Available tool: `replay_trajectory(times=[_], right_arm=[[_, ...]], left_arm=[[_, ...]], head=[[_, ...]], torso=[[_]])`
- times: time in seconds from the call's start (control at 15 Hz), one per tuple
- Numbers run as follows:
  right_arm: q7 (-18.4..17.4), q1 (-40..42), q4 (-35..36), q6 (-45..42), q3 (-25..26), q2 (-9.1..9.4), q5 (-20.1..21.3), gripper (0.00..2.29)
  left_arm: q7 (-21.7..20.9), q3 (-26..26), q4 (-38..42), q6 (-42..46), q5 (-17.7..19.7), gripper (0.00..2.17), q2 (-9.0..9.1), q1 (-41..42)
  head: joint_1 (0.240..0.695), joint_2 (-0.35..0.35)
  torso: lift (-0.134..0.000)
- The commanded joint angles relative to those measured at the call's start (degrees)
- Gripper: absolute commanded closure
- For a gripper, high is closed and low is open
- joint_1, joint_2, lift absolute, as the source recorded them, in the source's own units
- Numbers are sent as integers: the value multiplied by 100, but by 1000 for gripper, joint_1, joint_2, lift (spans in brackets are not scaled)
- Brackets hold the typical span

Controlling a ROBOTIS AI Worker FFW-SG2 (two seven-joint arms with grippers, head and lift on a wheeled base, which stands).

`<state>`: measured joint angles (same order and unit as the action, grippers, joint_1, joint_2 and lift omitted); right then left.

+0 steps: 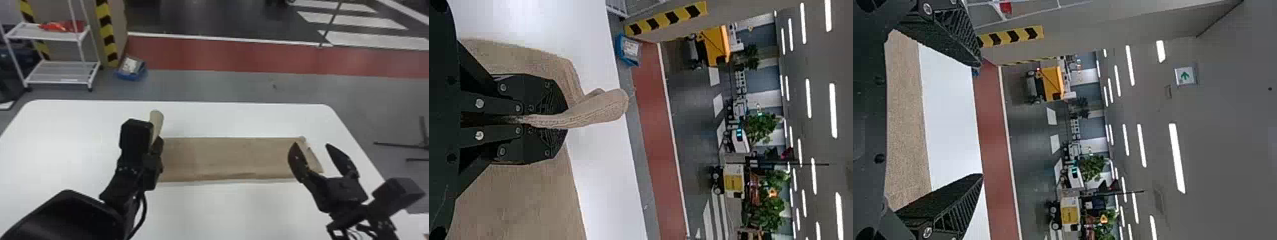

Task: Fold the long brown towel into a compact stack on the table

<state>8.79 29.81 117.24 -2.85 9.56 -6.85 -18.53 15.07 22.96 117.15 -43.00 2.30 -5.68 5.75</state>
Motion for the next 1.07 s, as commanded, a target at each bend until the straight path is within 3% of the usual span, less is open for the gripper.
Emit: replay_trajectory(times=[0.0, 0.07, 0.13, 0.2, 0.27, 0.47, 0.67, 0.8, 0.87, 1.0], right_arm=[[-106, 33, -17, -53, 82, -141, -107, 97], [-114, 42, -17, -53, 205, -141, -256, 97], [-132, 42, -17, -53, 284, -150, -335, 97], [-211, 42, -17, -88, 284, -176, -335, 97], [-237, 42, -17, -88, 284, -202, -344, 97], [-255, -11, -43, -53, 240, -211, -344, 97], [-255, -204, -149, 193, 64, -167, -195, 97], [-255, -529, -360, 509, -191, -150, 43, 97], [-255, -714, -492, 720, -367, -141, 174, 117], [-255, -1074, -738, 1177, -701, -97, 438, 130]], left_arm=[[75, 587, -632, -20, -72, 2024, 374, -320], [75, 824, -1089, 138, -89, 1959, 583, -549], [101, 1035, -1458, 419, -89, 1490, 583, -716], [101, 1150, -1581, 648, -98, 610, 583, -742], [93, 1202, -1581, 683, -89, -1, 583, -742], [14, 1158, -1300, 665, -89, 29, 583, -584], [-101, 754, -764, 718, -98, 33, 550, -136], [-4, 394, -755, 947, -300, 33, 357, -22], [22, 77, -782, 1474, -406, 33, 234, 145], [-13, -573, -782, 2353, -274, 120, -12, 453]], head=[[695, -230], [695, -257], [695, -321], [695, -350], [695, -350], [695, -350], [695, -350], [695, -350], [695, -350], [695, -283]], torso=[[-112], [-112], [-112], [-112], [-112], [-112], [-112], [-112], [-112], [-112]])
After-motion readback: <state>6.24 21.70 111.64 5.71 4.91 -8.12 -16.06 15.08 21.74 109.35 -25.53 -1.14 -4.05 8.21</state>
